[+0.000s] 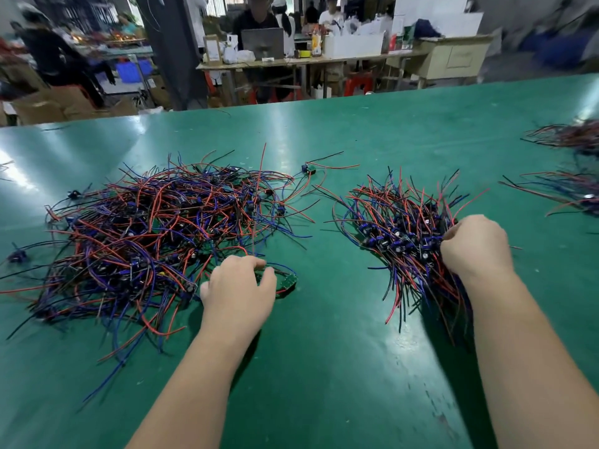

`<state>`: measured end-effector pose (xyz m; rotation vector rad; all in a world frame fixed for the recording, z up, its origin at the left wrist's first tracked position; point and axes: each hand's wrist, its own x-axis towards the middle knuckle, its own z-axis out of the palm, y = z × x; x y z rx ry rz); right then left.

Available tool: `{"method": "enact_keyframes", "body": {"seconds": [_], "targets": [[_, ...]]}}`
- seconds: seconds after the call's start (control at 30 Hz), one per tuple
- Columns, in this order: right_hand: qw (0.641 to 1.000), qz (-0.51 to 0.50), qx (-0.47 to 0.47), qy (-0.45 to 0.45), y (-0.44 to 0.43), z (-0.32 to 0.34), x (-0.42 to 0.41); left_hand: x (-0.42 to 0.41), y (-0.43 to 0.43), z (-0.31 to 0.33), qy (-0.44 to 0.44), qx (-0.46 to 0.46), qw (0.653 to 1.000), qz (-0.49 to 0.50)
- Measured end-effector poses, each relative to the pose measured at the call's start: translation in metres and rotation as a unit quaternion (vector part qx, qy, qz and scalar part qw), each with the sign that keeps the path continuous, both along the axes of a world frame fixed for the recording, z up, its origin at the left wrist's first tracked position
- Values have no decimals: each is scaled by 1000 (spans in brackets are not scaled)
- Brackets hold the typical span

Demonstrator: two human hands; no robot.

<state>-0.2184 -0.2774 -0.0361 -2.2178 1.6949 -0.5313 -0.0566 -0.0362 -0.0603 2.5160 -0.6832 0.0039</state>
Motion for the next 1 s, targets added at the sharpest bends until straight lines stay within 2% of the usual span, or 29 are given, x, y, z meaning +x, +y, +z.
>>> {"method": "enact_keyframes", "body": {"seconds": [0.07, 0.13, 0.17, 0.23, 0.3, 0.37, 0.43, 0.6, 0.73, 0.87, 1.0], "targets": [[999, -19, -13, 48, 9, 0, 5, -2, -1, 3, 1, -114, 993, -19], [993, -10, -67, 95, 19, 1, 11, -6, -2, 8, -4, -232, 972, -45], [992, 14, -96, 77, 25, 3, 15, -8, -2, 10, -7, -274, 960, -62], [986, 112, -113, -55, 39, 7, 23, -11, -4, 13, 18, -334, 937, -101], [948, 242, -30, -203, 56, 12, 30, -16, -6, 15, 79, -372, 914, -144], [884, 360, 125, -270, 78, 14, 37, -21, -8, 16, 144, -406, 882, -190], [825, 422, 216, -307, 95, 10, 42, -25, -10, 16, 199, -433, 851, -221], [756, 384, 321, -422, 104, 7, 48, -21, -8, 16, 205, -444, 844, -222], [712, 380, 423, -411, 107, 4, 49, -26, -8, 14, 201, -422, 852, -235], [707, 337, 454, -426, 107, 5, 51, -29, -10, 14, 191, -440, 853, -206], [702, 322, 456, -443, 104, 5, 51, -34, -13, 17, 260, -497, 810, -173]]}}
